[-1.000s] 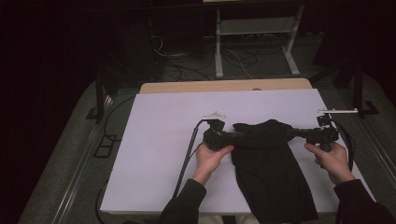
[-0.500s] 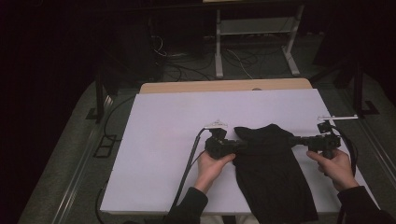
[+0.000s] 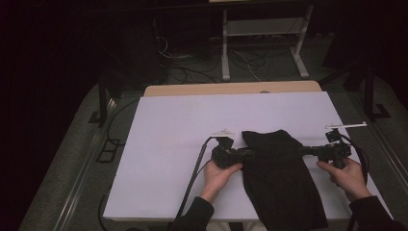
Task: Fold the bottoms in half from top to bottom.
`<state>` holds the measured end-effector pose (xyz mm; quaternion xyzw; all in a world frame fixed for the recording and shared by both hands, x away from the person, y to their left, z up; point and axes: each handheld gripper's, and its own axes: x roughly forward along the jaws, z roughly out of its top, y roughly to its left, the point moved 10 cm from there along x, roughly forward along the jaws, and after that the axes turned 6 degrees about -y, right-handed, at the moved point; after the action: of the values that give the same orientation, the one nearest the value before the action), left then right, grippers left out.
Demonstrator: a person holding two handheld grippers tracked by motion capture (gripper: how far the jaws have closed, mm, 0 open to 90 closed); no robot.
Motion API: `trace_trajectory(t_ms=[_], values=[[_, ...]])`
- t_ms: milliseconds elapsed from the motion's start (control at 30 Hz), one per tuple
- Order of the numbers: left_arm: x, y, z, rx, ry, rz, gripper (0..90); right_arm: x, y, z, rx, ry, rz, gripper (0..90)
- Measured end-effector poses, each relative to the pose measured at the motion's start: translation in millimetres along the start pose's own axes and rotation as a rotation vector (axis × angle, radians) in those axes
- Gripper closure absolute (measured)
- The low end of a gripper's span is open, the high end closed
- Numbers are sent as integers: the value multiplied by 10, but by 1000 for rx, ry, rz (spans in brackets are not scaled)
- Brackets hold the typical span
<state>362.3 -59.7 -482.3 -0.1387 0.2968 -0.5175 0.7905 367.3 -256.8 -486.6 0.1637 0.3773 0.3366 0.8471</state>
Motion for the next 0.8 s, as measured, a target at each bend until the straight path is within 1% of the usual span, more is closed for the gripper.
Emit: trace_trajectory(t_ms=[133,267,367,467,533,667,733,767,800], values=[[-4,-16,-40,20,22,0,865,-19,19,-54,0,12,0,860],[-7,-5,-111,25,48,-4,861,-14,7,-108,4,33,-7,855],[7,3,-183,32,78,-5,859,1,-6,-151,10,51,-9,850],[13,0,-241,50,106,-2,858,11,-21,-207,14,76,-22,846],[14,1,-265,54,119,-1,857,12,-28,-241,13,92,-34,845],[13,15,-282,45,125,-1,856,8,-41,-293,21,114,-39,835],[14,19,-289,37,124,-3,856,5,-50,-309,25,122,-44,799],[13,24,-294,36,125,-4,857,2,-53,-311,25,124,-50,758],[13,26,-299,32,126,-5,857,-2,-58,-310,23,125,-58,693]])
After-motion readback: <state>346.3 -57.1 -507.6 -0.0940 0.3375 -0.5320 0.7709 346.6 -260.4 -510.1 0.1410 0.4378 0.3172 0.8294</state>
